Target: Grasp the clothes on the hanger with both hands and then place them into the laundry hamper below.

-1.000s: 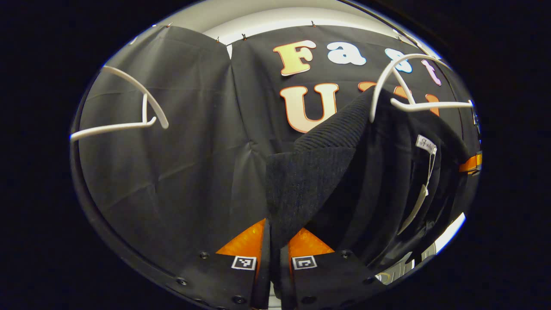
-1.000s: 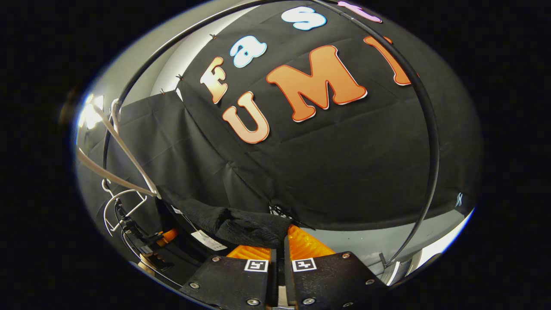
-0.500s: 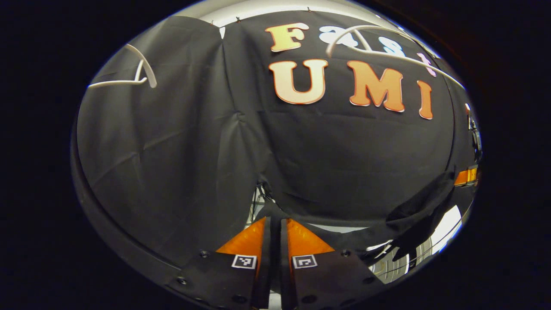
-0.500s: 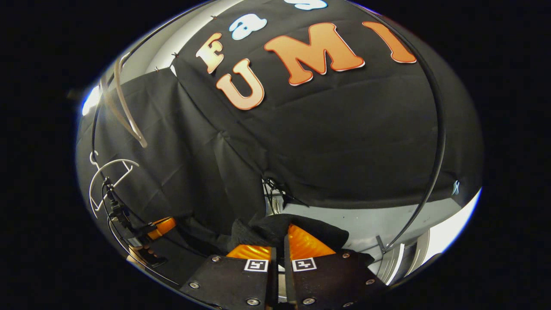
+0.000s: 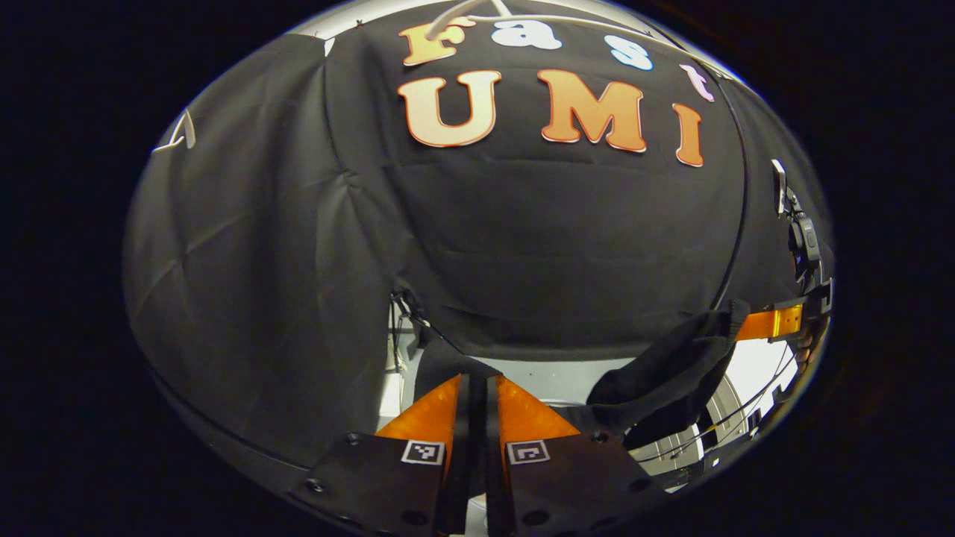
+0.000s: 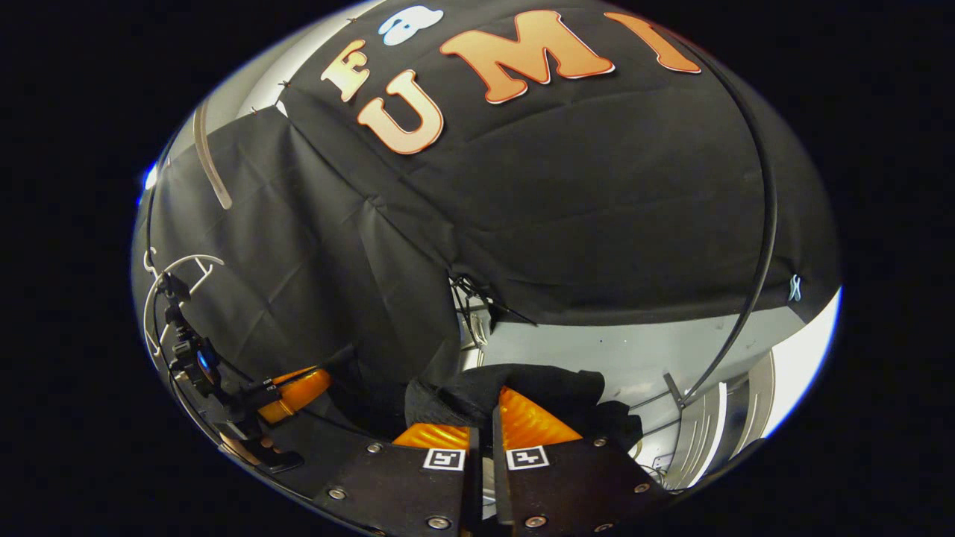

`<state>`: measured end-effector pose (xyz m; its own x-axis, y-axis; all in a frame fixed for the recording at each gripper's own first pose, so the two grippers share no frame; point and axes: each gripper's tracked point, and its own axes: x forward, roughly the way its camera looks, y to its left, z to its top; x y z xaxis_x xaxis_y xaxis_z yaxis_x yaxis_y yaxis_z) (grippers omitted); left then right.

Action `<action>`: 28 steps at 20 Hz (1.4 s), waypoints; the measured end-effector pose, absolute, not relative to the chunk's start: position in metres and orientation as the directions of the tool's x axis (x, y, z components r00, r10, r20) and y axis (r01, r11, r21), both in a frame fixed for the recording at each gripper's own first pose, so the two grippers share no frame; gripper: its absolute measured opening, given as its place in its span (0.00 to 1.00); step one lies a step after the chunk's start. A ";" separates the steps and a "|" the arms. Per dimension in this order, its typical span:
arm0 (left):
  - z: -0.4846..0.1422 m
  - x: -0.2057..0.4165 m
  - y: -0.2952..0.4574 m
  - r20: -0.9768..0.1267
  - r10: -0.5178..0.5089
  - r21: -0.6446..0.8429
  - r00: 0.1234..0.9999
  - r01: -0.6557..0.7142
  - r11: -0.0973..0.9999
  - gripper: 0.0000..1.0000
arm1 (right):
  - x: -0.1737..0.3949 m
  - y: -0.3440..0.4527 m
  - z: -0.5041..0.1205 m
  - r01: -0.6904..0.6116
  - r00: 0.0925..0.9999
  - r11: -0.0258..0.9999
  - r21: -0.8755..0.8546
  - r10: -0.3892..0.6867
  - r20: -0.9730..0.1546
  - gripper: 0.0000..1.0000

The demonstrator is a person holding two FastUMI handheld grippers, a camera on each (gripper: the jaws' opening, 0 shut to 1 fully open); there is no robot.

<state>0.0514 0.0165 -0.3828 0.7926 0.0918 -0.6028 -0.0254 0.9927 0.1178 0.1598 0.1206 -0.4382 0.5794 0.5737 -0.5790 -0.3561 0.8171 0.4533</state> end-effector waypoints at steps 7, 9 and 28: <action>-0.449 0.042 -0.016 -0.722 0.033 0.052 0.691 0.006 0.999 0.14 | 0.136 0.128 -0.507 -0.282 0.551 0.867 0.411 0.497 -0.671 0.06; -0.459 0.044 -0.023 -0.743 0.017 0.028 0.669 0.006 1.000 0.17 | 0.128 0.128 -0.528 -0.275 0.532 0.885 0.376 0.466 -0.707 0.07; -0.489 -0.003 0.011 -0.882 0.008 -0.027 0.470 -0.067 0.997 0.00 | 0.076 0.139 -0.635 -0.210 0.374 0.965 0.154 0.225 -0.900 0.47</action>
